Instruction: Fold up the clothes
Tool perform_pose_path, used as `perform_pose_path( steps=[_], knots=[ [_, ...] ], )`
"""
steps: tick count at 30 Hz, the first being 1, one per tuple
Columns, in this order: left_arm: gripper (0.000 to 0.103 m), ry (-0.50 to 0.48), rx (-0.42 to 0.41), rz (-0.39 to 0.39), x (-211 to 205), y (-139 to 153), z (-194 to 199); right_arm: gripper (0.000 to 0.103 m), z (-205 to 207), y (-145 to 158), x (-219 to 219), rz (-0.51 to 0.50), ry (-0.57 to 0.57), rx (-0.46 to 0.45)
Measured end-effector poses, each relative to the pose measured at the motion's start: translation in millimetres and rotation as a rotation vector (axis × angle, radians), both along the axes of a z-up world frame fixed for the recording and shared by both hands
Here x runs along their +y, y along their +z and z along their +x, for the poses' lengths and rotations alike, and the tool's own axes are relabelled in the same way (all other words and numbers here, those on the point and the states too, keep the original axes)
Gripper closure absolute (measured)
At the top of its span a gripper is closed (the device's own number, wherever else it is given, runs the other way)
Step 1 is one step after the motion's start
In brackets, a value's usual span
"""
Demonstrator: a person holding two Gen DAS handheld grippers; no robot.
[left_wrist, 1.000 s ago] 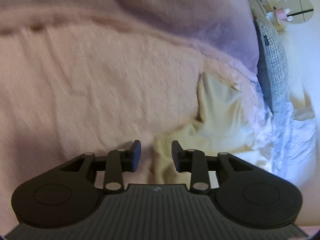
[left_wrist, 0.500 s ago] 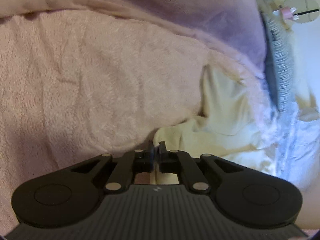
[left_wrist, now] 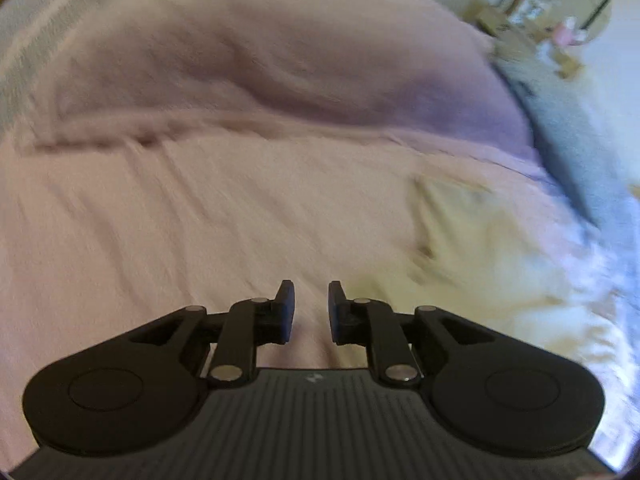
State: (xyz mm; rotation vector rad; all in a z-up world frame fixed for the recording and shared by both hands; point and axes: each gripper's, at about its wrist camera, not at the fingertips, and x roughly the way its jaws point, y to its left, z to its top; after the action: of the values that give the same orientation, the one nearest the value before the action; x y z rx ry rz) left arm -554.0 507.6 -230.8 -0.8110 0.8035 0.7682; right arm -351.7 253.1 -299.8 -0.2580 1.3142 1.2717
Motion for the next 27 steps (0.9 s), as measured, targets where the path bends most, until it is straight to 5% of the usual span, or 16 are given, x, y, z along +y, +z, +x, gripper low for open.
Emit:
perform_pose_path(
  steps=[3,5,8,10,14,17,20,24,27],
  knots=[
    [0.090,-0.109,-0.047,-0.034,-44.6,-15.6,25.6,0.086,51.0,8.5,-6.7,0.026,-0.082,-0.100],
    [0.088,-0.140,0.023,-0.020,-61.5,-34.3,29.4,0.086,77.5,12.1,-8.1,0.032,-0.096,-0.189],
    [0.088,-0.036,0.214,0.005,-66.3,-56.5,34.1,0.086,102.8,7.7,-6.9,-0.071,-0.069,-0.320],
    [0.090,-0.012,0.160,0.024,-71.1,-40.4,33.4,0.086,118.2,8.8,-7.8,-0.098,-0.057,-0.375],
    [0.087,-0.041,0.131,0.062,-92.3,-22.5,48.1,0.085,131.6,25.4,-1.6,0.026,-0.043,-0.432],
    [0.083,-0.030,0.277,0.025,-104.3,-48.2,60.2,0.075,151.4,4.2,10.8,-0.019,-0.043,-0.488],
    [0.084,0.036,0.276,0.054,-120.1,-35.6,64.7,0.072,177.6,-6.7,7.8,-0.103,-0.007,-0.414],
    [0.084,0.044,0.268,0.059,-140.9,-27.5,79.5,0.070,200.0,13.5,-15.4,0.007,-0.037,-0.407],
    [0.085,0.054,0.258,0.041,-155.6,-25.7,102.2,0.070,240.0,-1.8,-30.1,-0.106,-0.111,-0.271]
  ],
)
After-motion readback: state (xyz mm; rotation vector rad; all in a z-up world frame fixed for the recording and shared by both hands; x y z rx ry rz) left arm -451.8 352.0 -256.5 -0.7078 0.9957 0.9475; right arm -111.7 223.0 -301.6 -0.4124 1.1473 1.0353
